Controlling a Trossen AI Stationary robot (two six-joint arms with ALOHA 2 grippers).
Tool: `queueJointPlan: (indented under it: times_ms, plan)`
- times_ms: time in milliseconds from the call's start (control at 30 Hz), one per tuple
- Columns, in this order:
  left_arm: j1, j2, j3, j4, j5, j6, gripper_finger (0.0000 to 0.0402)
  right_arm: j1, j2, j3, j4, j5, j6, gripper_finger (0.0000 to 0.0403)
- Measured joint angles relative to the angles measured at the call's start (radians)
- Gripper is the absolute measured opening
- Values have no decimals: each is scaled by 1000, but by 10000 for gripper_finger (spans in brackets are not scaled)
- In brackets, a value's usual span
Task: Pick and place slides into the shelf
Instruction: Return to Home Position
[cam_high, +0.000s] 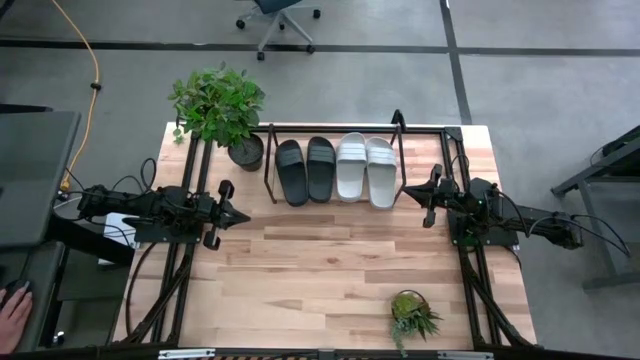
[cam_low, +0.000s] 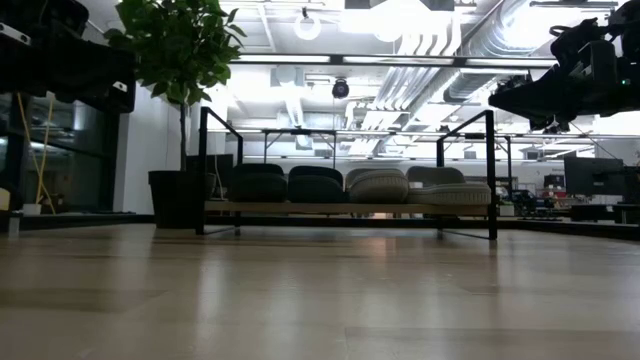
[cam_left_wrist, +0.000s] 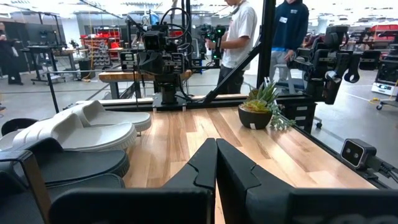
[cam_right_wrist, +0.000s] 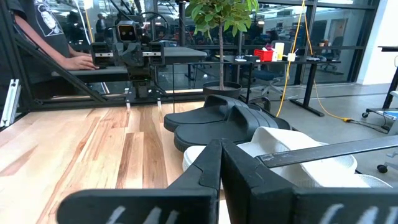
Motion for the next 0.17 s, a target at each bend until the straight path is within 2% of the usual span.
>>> queueJointPlan:
  times_ms: [167]
  plan:
    - [0,0,0,0,0,0,1,0,0,0,0,0,0,0]
